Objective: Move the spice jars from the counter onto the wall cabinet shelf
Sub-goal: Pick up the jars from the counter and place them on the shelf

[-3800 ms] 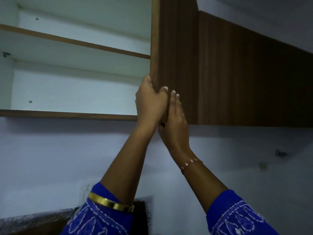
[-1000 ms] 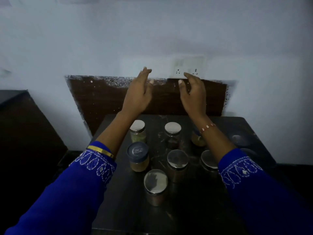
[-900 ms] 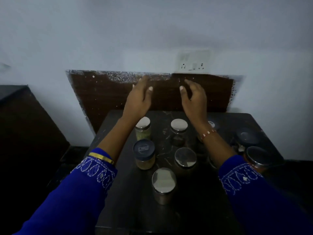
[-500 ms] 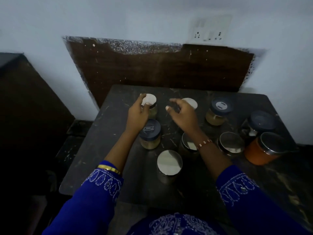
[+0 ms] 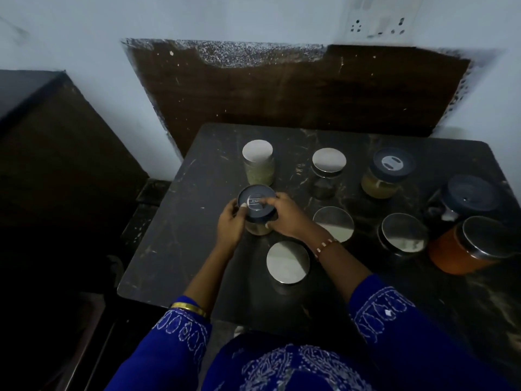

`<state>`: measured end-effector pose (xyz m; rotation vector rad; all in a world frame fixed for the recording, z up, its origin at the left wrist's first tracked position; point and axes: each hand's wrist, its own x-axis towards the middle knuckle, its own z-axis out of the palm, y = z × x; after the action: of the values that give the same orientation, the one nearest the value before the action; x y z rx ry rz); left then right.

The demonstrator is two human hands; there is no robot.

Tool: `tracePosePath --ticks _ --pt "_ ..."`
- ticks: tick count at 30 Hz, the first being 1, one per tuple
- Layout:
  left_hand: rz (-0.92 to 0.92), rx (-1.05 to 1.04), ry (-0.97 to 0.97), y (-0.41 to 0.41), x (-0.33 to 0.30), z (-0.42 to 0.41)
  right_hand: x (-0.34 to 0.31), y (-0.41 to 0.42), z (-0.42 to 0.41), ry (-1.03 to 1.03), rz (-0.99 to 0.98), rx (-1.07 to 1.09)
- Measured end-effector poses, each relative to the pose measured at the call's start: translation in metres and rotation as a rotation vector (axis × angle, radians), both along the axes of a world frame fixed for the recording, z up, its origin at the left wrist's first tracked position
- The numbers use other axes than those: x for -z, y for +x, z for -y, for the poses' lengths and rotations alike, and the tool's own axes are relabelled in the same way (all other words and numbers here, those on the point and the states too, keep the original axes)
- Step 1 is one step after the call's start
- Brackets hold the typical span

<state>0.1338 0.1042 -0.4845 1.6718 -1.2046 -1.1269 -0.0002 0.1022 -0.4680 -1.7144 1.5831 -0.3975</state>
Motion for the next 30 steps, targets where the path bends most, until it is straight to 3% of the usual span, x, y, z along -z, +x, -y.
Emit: tracePosePath --ticks 9,16,20,23,26,30 --pt "-0.199 0.071 0.017 0.014 -0.018 0.006 -0.002 0.011 -0.001 -0.238 0.012 0.28" --pt "-0.362 0.285 -0.199 0.036 -0.056 0.018 -0.069 0.009 0.005 -0.377 0.231 0.393" --pt "-0.25 0.465 -0.311 0.034 -0.062 0.017 -0.108 0.005 -0.004 -0.382 0.413 0.416" --pt "-0.159 0.473 -0.394 0.027 -0.07 0.019 -0.125 0.007 -0.009 -0.416 0.465 0.423" --pt "-0.303 0.456 -0.33 0.019 -0.078 0.024 -0.139 0.007 -0.012 -0.459 0.529 0.428" --pt "-0.724 0.506 -0.09 0.02 -0.086 0.032 -0.144 -0.001 -0.016 -0.47 0.61 0.475"
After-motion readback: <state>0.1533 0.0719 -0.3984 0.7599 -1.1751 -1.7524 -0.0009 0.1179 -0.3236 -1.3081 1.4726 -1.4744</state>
